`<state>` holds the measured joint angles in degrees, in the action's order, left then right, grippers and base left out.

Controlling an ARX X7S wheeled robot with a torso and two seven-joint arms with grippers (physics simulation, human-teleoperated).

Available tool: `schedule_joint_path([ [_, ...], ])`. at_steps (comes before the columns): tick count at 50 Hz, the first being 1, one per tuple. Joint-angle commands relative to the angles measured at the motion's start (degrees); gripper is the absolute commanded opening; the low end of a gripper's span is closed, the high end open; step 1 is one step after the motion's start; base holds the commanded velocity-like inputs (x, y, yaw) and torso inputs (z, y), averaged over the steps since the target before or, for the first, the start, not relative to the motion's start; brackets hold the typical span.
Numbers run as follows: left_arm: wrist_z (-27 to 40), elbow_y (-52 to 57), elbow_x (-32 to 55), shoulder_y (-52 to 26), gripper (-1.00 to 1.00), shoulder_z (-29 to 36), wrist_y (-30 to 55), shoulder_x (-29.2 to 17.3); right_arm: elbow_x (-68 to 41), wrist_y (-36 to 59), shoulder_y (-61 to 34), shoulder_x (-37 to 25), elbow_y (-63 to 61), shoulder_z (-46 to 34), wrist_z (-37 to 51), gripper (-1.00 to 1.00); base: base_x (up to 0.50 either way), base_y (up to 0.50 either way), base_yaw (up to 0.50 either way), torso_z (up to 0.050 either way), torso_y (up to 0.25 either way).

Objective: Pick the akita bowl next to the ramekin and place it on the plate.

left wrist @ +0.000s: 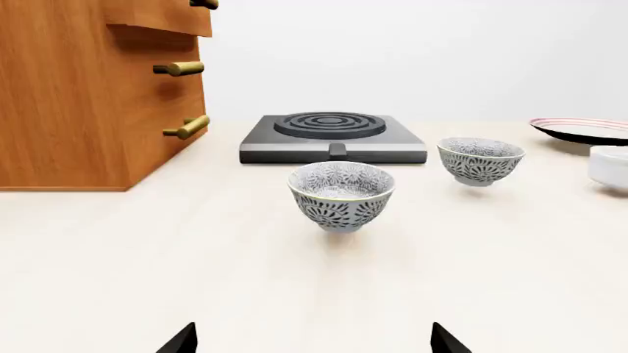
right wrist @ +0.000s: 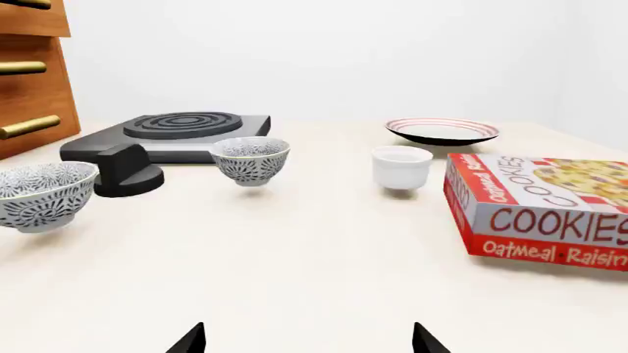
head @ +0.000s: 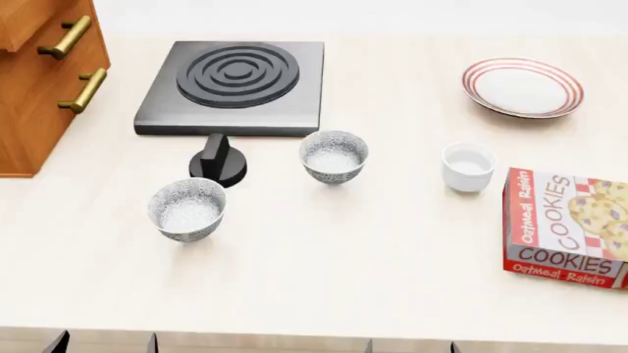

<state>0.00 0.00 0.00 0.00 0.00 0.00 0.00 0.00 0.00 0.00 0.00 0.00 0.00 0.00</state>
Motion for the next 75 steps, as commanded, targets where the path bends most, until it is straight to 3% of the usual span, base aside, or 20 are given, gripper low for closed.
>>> schedule_joint_path([
  [1, 0.96, 0.22, 1.07, 0.11, 1.0, 1.0, 0.12, -0.91, -0.93, 0.49, 0.09, -0.84, -0.37, -1.36, 1.02, 1.0, 0.0, 0.0, 0.0, 0.0, 0.0],
  [32, 4.5, 0.64, 6.49, 0.38, 1.0, 3.54, -2.52, -4.46, -3.95, 0.9, 0.3, -4.17, -1.09, -5.63, 6.15, 1.0, 0.0, 0.0, 0.0, 0.0, 0.0],
  [40, 5.87, 3.92, 4.52, 0.92, 1.0, 4.98, -1.78, -5.68, -2.13, 4.88, 1.31, -4.66, -5.92, -6.32, 9.35, 1.0, 0.0, 0.0, 0.0, 0.0, 0.0],
  [60, 7.87, 15.58, 3.42, 2.45, 1.0, 7.0, 5.33, -8.37, -3.48, 17.43, 2.33, -6.89, -19.55, -7.64, 11.02, 1.0, 0.0, 0.0, 0.0, 0.0, 0.0],
  [75, 8.05, 27.23, 5.91, 0.79, 1.0, 6.63, 18.8, -10.67, -6.67, 28.45, 1.25, -8.28, -31.04, -6.79, 11.1, 1.0, 0.0, 0.0, 0.0, 0.0, 0.0],
])
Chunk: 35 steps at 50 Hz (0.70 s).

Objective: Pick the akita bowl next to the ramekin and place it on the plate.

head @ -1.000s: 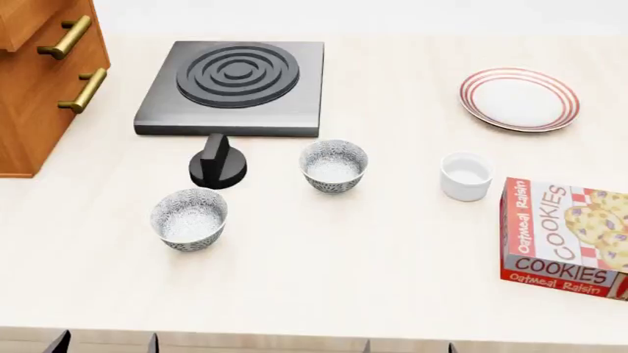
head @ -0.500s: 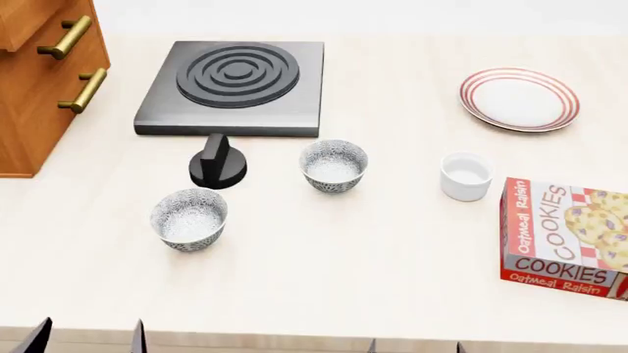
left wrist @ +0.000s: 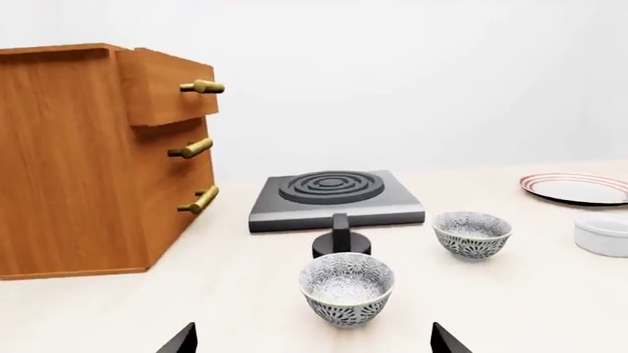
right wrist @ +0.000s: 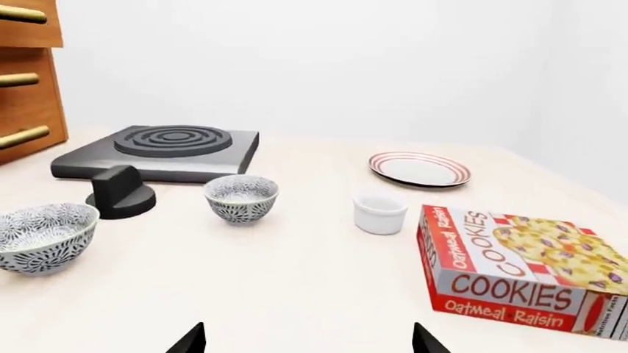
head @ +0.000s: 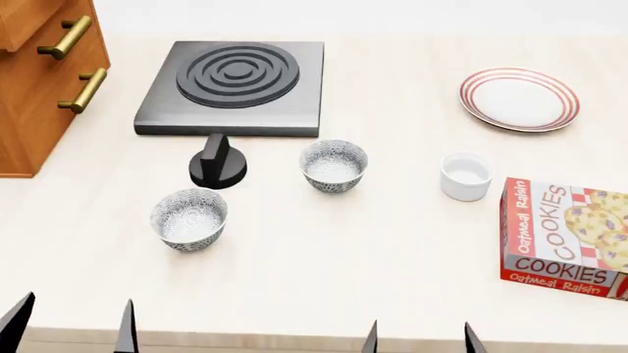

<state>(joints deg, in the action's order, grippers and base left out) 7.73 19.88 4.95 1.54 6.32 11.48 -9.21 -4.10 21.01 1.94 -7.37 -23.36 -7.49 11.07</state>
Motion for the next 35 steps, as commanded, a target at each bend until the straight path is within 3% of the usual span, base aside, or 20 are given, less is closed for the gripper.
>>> schedule_joint_path([
  [1, 0.29, 8.7, 1.63, -1.27, 1.0, 0.14, 9.32, -1.51, -1.75, 8.25, -1.0, -1.41, -8.7, 0.08, 0.28, 1.0, 0.0, 0.0, 0.0, 0.0, 0.0],
  [35, 1.56, 27.91, 6.13, -5.03, 1.0, -1.12, 28.0, -5.12, -4.71, 28.95, -8.03, -4.32, -28.55, -0.09, 2.16, 1.0, 0.0, 0.0, 0.0, 0.0, 0.0],
])
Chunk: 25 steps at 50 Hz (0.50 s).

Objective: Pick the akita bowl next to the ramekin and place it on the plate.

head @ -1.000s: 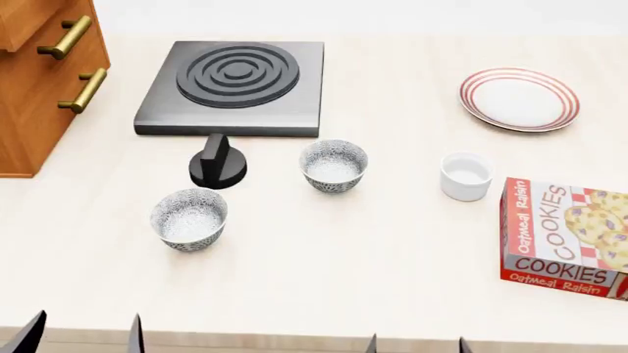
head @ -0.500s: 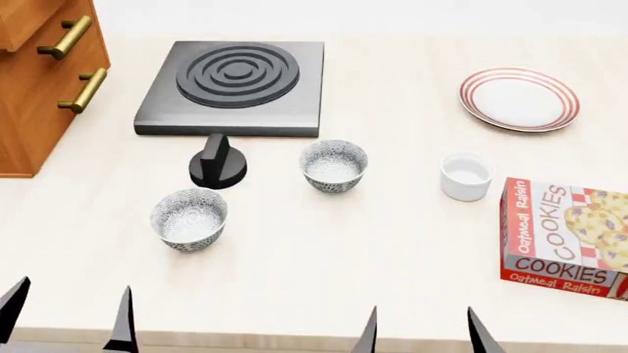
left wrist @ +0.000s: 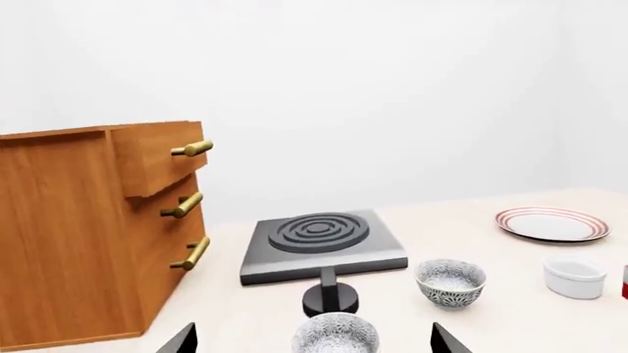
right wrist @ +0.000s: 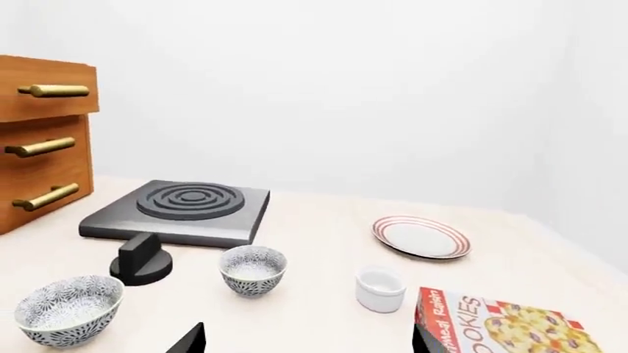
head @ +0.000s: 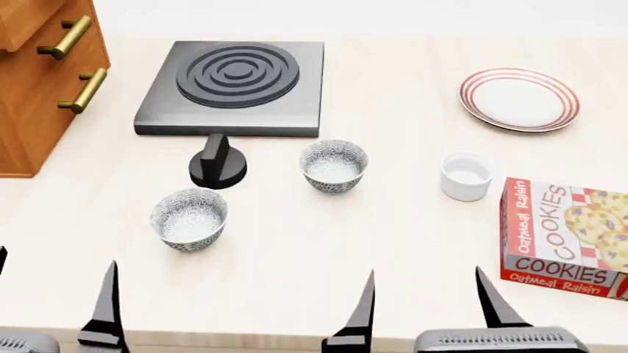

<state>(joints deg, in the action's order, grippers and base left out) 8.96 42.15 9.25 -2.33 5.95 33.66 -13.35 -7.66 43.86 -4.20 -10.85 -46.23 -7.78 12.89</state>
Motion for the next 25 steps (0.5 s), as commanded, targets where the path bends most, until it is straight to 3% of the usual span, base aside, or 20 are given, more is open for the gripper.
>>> schedule_joint_path([
  [1, 0.39, 5.95, 1.87, -1.26, 1.0, -0.73, 6.14, -1.06, -1.21, 6.49, -2.0, -0.85, -6.02, 0.23, 0.43, 1.0, 0.0, 0.0, 0.0, 0.0, 0.0],
  [14, 0.94, 11.13, 4.29, -3.42, 1.0, -1.66, 12.5, -1.58, -1.08, 9.41, -3.83, -1.63, -9.2, -0.49, 1.56, 1.0, 0.0, 0.0, 0.0, 0.0, 0.0],
  [16, 1.25, 14.87, 6.27, -5.48, 1.0, -3.61, 16.65, -1.49, -1.11, 12.37, -6.34, -1.77, -11.29, -0.23, 2.0, 1.0, 0.0, 0.0, 0.0, 0.0, 0.0],
  [25, 1.77, 14.78, 6.68, -5.69, 1.0, -3.55, 16.72, -1.74, -1.57, 12.23, -6.41, -2.0, -11.05, 0.02, 2.39, 1.0, 0.0, 0.0, 0.0, 0.0, 0.0],
])
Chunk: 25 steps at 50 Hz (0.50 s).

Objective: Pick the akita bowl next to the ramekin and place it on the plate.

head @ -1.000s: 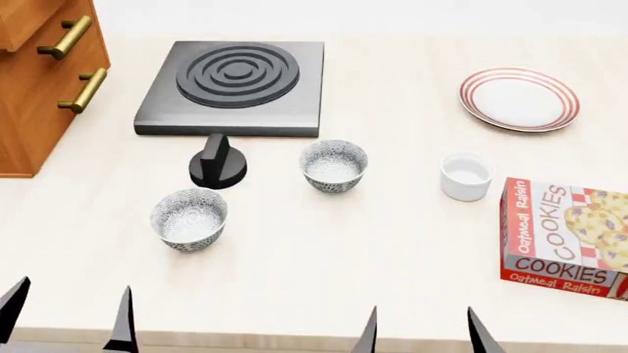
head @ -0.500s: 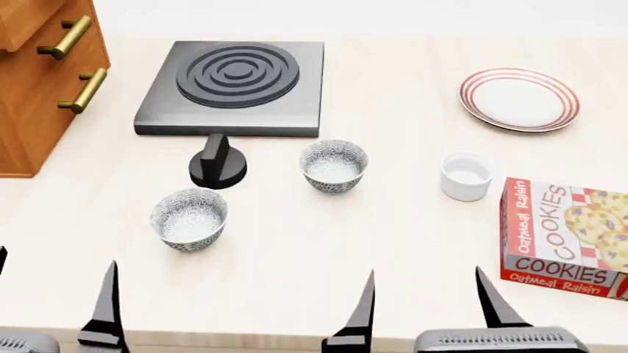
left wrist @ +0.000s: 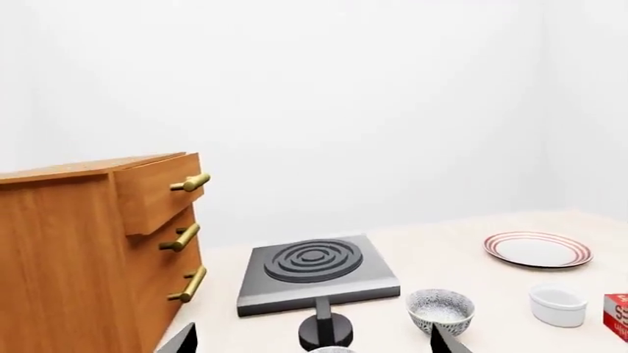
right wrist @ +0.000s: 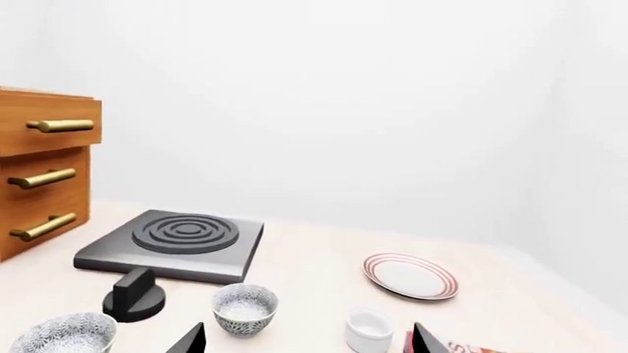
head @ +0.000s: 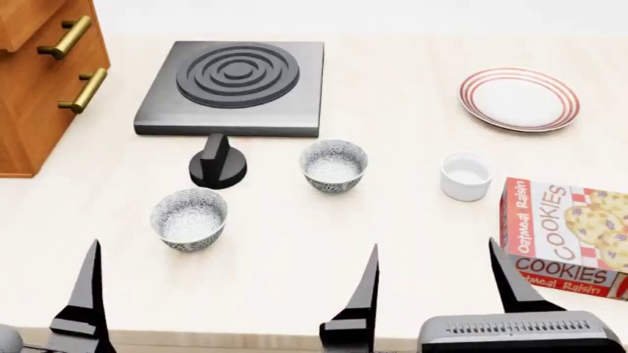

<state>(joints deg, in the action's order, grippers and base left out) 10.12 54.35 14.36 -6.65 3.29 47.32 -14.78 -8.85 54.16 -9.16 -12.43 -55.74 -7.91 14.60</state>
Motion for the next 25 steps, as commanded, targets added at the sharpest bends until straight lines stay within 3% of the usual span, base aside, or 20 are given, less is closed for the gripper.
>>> schedule_joint_path([
  [1, 0.64, 2.44, 1.58, -1.32, 1.0, -0.9, 2.96, -0.35, -0.47, 1.8, -1.39, -0.4, -1.49, 0.22, 0.7, 1.0, 0.0, 0.0, 0.0, 0.0, 0.0],
  [25, 1.62, 2.0, 2.2, -0.82, 1.0, -0.46, 1.82, -1.31, -3.06, 1.98, -1.29, -0.29, -1.54, 1.47, 0.88, 1.0, 0.0, 0.0, 0.0, 0.0, 0.0],
])
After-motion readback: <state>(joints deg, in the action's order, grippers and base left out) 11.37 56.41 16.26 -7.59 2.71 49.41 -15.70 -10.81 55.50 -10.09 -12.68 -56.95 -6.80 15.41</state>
